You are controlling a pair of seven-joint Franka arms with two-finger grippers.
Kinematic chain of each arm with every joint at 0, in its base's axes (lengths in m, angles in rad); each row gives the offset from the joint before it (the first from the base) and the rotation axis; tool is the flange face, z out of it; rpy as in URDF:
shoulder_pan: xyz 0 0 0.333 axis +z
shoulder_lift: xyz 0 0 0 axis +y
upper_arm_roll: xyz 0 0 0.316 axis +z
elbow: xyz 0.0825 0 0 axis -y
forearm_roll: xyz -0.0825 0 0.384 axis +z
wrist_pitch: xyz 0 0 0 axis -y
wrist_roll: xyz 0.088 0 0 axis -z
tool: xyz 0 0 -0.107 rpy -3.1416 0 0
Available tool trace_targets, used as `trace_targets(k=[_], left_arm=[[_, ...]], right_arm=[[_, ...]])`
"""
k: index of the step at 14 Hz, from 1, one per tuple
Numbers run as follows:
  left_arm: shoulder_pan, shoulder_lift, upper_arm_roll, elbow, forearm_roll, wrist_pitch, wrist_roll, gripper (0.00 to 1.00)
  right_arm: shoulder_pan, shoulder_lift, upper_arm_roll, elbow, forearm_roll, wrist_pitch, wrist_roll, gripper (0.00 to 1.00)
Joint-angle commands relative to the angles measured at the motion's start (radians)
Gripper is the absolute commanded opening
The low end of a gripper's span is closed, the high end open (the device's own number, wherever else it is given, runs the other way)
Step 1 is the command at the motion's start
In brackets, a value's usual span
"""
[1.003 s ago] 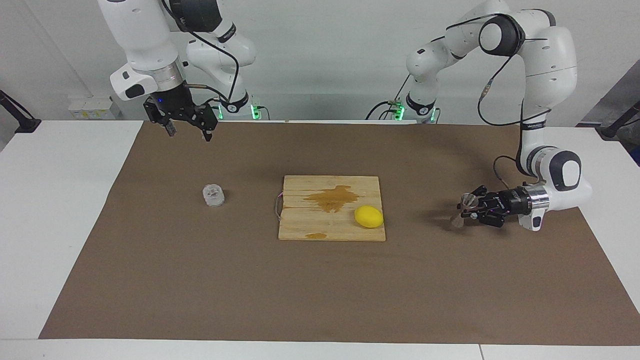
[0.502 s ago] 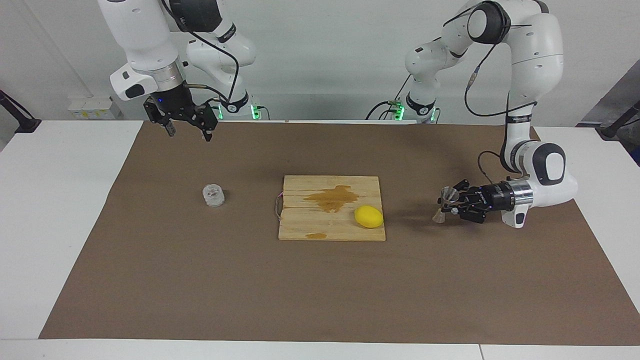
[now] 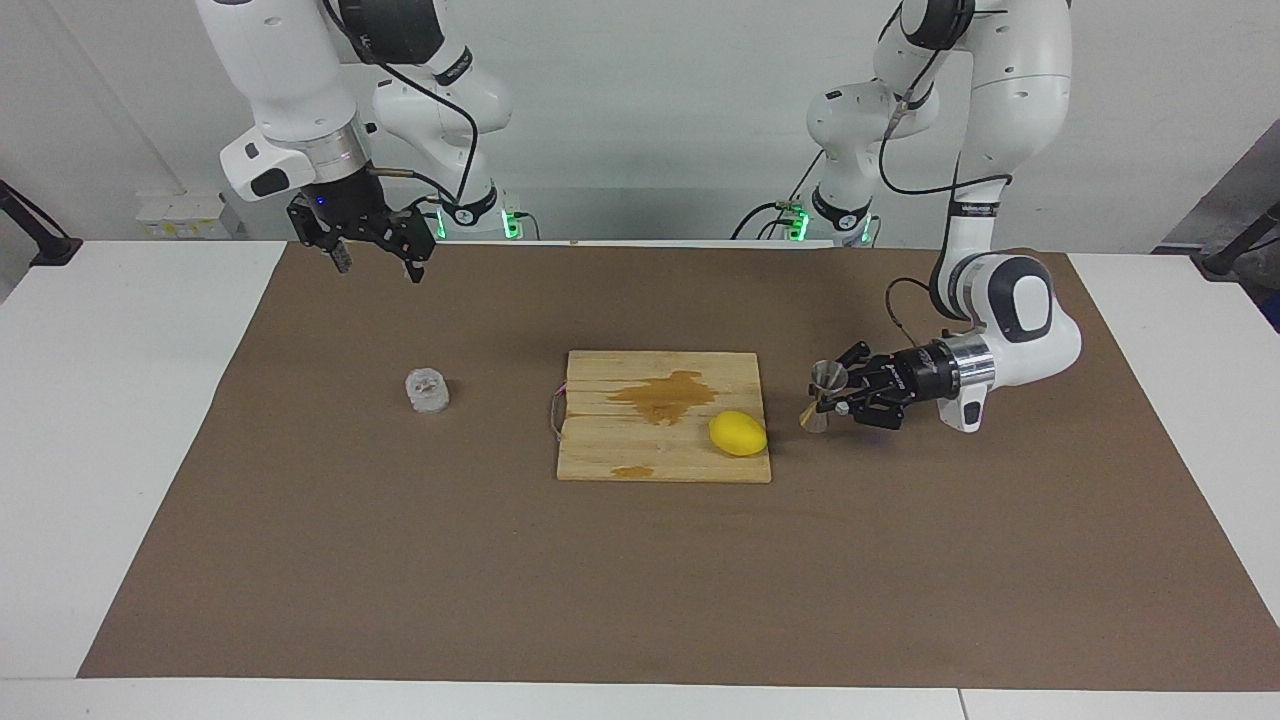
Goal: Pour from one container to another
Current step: 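Carry the metal cup with the left gripper over the wooden board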
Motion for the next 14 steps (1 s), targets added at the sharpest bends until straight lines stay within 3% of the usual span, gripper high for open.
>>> trace_targets(k=[1,7,14], left_arm=[[-0.091,-0.103,0.015,-0.107,-0.11,0.102,-0.016,0.06],[-0.26,-0.117,0.015,-0.132,-0.284,0.235,0.015,0.03],[-0.394,-0.087,0.015,-0.173,-0.528,0.298,0.232,0.02]], right_arm=[[-0.019,0.005,0.006,0.011,0.02,-0.015,-0.024,1.0],[-0.019,0.005,0.006,0.011,0.02,-0.015,-0.024,1.0],[-0.019,0.005,0.006,0.011,0.02,-0.015,-0.024,1.0]])
